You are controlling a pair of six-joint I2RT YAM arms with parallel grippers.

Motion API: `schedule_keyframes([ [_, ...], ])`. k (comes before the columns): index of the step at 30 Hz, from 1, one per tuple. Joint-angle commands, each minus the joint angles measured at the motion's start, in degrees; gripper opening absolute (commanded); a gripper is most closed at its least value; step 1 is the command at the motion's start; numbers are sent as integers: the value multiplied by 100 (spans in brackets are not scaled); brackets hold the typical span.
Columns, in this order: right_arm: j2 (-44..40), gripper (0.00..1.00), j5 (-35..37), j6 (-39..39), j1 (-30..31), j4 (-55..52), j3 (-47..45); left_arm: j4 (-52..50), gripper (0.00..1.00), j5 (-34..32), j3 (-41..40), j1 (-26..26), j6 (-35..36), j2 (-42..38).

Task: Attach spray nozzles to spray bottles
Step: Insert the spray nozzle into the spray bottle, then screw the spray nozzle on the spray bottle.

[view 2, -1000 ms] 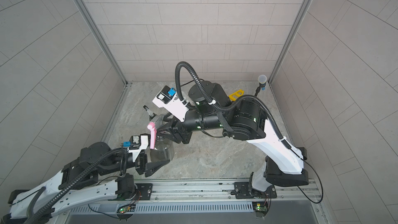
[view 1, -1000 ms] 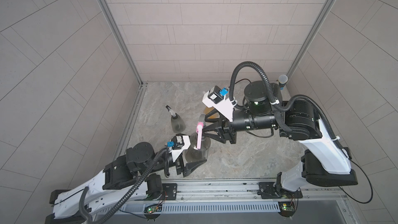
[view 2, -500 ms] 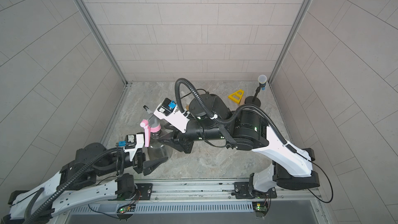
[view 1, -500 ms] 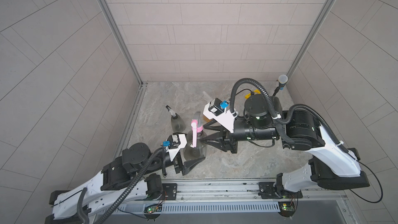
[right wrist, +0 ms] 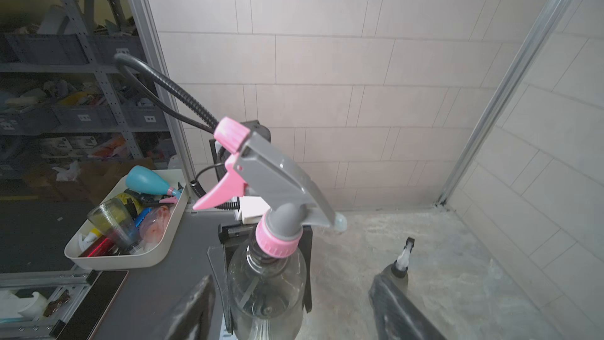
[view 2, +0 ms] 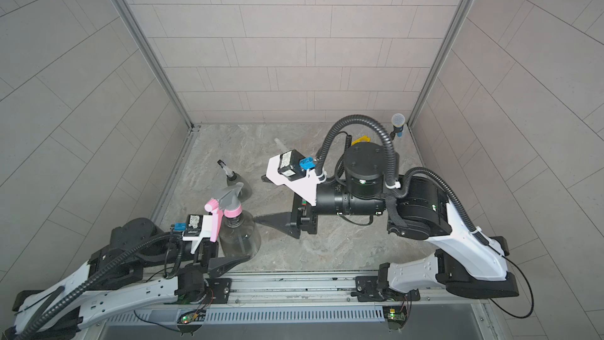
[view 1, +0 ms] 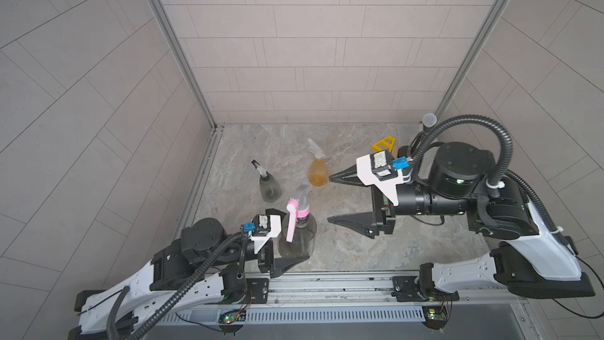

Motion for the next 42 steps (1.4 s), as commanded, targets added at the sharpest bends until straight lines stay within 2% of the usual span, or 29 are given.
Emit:
schedule_keyframes([
  [1, -83, 80, -549, -437, -41, 518, 24, 242, 0, 605, 138, -6, -170, -5],
  [8, 710, 81, -1437, -648, -51, -93, 929, 260, 0, 1008, 156, -7, -280, 78],
  [14, 1239, 76, -1600, -734, -58, -637, 1532, 296, 0, 1143, 122, -7, -353, 55],
  [19, 1369, 61, -1759, -659, -50, -713, 1627, 227, 0, 1110, 122, -6, -329, 56],
  [24, 1456, 40, -1776, -629, -57, -860, 1790, 166, 0, 924, 114, -7, -303, 22],
  [30, 1458, 29, -1749, -587, -50, -896, 1812, 129, 0, 660, 108, -6, -293, -5],
  [33, 1476, 31, -1683, -620, -50, -977, 1805, 120, 0, 610, 119, 1, -285, 1],
  [36, 1504, 47, -1611, -629, -50, -1022, 1817, 120, 0, 664, 147, -7, -285, 37],
  [38, 1568, 54, -1615, -650, -55, -1109, 1892, 112, 0, 689, 157, -4, -278, 71],
  [40, 1652, 52, -1645, -673, -49, -1240, 2015, 111, 0, 688, 170, -5, -273, 91],
  [42, 1694, 44, -1685, -666, -42, -1271, 2041, 111, 0, 622, 157, -7, -268, 84],
])
